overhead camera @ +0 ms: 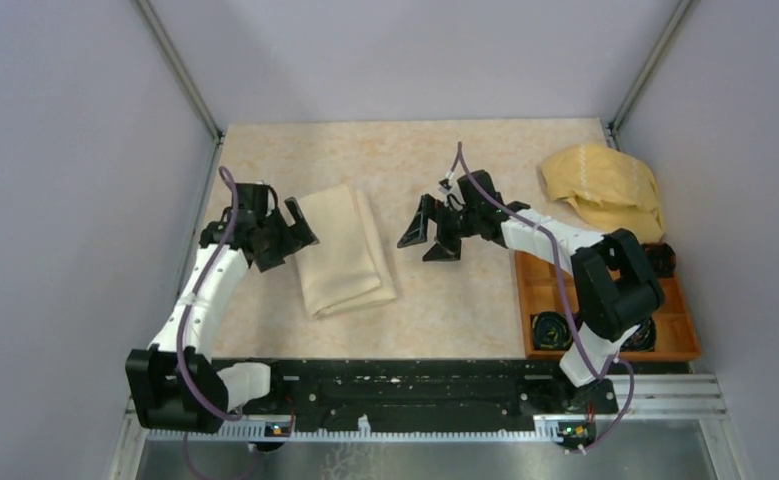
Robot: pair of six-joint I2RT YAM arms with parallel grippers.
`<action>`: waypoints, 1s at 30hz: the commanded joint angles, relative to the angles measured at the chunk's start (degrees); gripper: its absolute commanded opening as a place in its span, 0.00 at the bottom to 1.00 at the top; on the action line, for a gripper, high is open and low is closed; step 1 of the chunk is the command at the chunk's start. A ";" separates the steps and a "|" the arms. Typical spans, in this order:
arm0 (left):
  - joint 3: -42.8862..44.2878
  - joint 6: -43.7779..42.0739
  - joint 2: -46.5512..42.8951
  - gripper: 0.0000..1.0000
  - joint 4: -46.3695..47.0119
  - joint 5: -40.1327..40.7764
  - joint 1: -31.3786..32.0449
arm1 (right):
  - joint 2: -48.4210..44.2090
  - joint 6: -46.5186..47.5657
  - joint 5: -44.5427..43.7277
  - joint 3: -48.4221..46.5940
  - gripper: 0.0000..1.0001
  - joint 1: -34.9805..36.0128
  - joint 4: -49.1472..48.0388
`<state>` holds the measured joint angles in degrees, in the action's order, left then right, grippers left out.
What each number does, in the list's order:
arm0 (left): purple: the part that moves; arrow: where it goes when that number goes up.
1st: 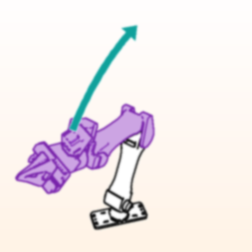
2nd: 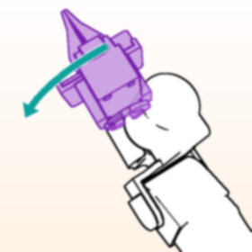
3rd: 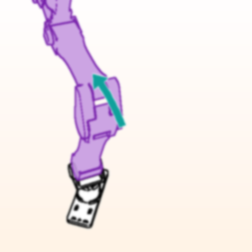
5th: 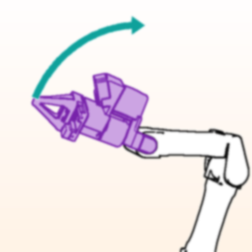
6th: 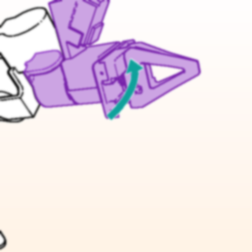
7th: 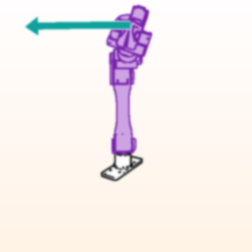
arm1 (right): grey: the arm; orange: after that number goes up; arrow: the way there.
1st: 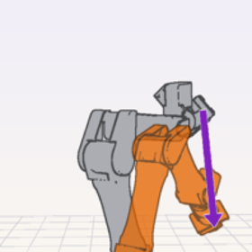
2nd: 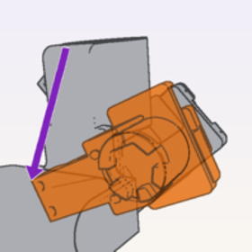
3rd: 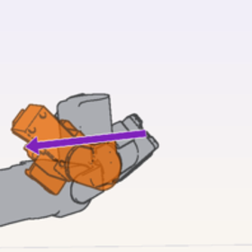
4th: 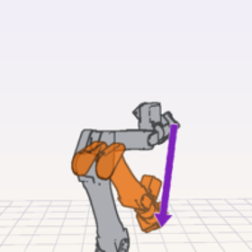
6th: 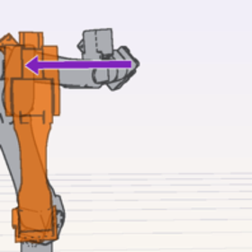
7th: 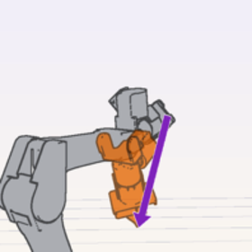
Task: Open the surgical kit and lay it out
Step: Move the surgical kit at the center of the board.
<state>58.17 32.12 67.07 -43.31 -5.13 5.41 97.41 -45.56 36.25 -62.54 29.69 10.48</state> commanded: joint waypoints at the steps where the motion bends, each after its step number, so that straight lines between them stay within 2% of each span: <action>1: -6.09 1.80 2.53 0.98 7.20 -4.00 -6.06 | 0.48 -2.27 3.14 -0.38 0.94 0.89 -6.77; 3: -10.40 -0.17 2.61 0.98 13.99 -11.00 -9.35 | 3.45 -2.54 5.09 -1.51 0.94 1.51 -9.68; 6: -14.01 -5.13 4.53 0.99 22.30 -19.38 -9.55 | 10.48 0.18 8.40 -6.81 0.93 1.83 -9.91; 11: -13.01 -10.09 11.24 0.98 27.27 -23.14 -9.80 | 20.78 5.58 9.56 -20.39 0.91 3.07 -0.56; 14: -9.36 -12.37 16.30 0.90 26.19 -23.66 -9.90 | 24.13 6.00 8.59 -24.45 0.87 3.32 2.62; 15: -8.52 -12.86 17.92 0.89 26.73 -23.94 -9.89 | 25.17 6.20 8.66 -25.97 0.83 3.43 3.28; 18: -4.68 -14.01 23.85 0.80 26.84 -23.96 -9.82 | 30.43 11.38 5.60 -35.31 0.81 2.93 13.14; 22: 4.36 -14.21 32.68 0.69 25.31 -26.15 -9.80 | 38.69 14.96 4.96 -48.93 0.74 3.22 21.28; 24: 8.09 -14.73 35.59 0.67 24.34 -25.75 -9.86 | 41.20 12.82 4.57 -52.58 0.74 3.10 20.64; 26: 11.89 -15.00 38.41 0.65 23.00 -24.99 -9.82 | 42.88 7.89 5.51 -53.43 0.72 3.06 15.91; 28: 14.90 -14.66 41.37 0.64 23.08 -26.30 -9.72 | 43.96 3.48 5.91 -53.86 0.69 3.09 10.65; 30: 17.51 -13.53 44.09 0.63 23.60 -28.56 -9.66 | 44.62 2.52 4.65 -55.95 0.67 2.92 10.89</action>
<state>70.04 18.41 107.33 -22.76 -30.00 -4.29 140.09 -37.95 41.63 -113.80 32.47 24.84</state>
